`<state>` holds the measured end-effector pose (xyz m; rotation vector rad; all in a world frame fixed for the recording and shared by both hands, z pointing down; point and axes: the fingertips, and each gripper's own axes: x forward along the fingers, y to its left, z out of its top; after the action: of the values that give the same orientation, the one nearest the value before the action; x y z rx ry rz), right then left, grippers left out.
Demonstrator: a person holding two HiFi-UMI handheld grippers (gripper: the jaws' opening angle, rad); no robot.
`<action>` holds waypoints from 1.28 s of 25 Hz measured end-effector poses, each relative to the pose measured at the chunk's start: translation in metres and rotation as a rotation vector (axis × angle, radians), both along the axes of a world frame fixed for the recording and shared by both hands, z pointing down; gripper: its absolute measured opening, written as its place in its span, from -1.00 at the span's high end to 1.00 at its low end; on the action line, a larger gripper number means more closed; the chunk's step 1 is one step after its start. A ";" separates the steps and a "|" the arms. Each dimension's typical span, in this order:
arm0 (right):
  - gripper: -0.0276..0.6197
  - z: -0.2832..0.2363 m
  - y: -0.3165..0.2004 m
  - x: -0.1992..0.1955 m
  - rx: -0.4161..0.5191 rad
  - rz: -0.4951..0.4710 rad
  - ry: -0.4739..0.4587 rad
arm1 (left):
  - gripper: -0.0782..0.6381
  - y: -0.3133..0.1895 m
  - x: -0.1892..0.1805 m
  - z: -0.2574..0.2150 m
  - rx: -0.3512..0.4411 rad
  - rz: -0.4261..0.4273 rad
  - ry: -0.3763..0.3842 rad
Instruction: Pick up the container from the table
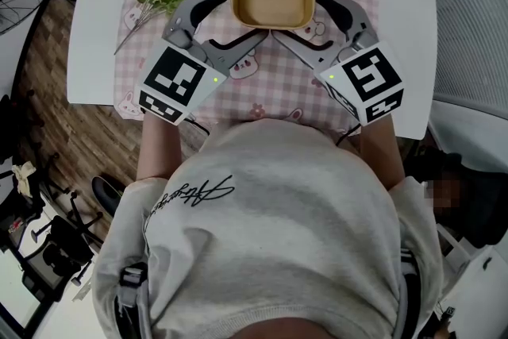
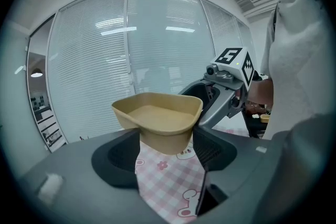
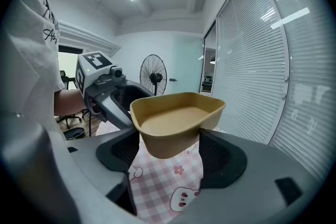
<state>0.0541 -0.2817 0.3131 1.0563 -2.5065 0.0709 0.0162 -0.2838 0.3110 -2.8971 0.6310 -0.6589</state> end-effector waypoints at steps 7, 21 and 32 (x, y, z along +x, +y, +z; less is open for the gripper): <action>-0.18 -0.011 0.002 0.002 0.017 -0.002 -0.013 | -0.09 0.002 0.001 -0.012 0.026 0.004 -0.009; -0.18 -0.027 0.006 0.004 0.042 -0.007 -0.051 | -0.09 0.006 0.004 -0.029 0.053 0.001 0.010; -0.18 -0.036 0.009 0.005 0.058 -0.012 -0.064 | -0.09 0.010 0.005 -0.037 0.074 0.003 0.021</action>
<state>0.0590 -0.2731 0.2774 1.0781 -2.5858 0.0294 0.0212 -0.2743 0.2740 -2.8400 0.6400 -0.5930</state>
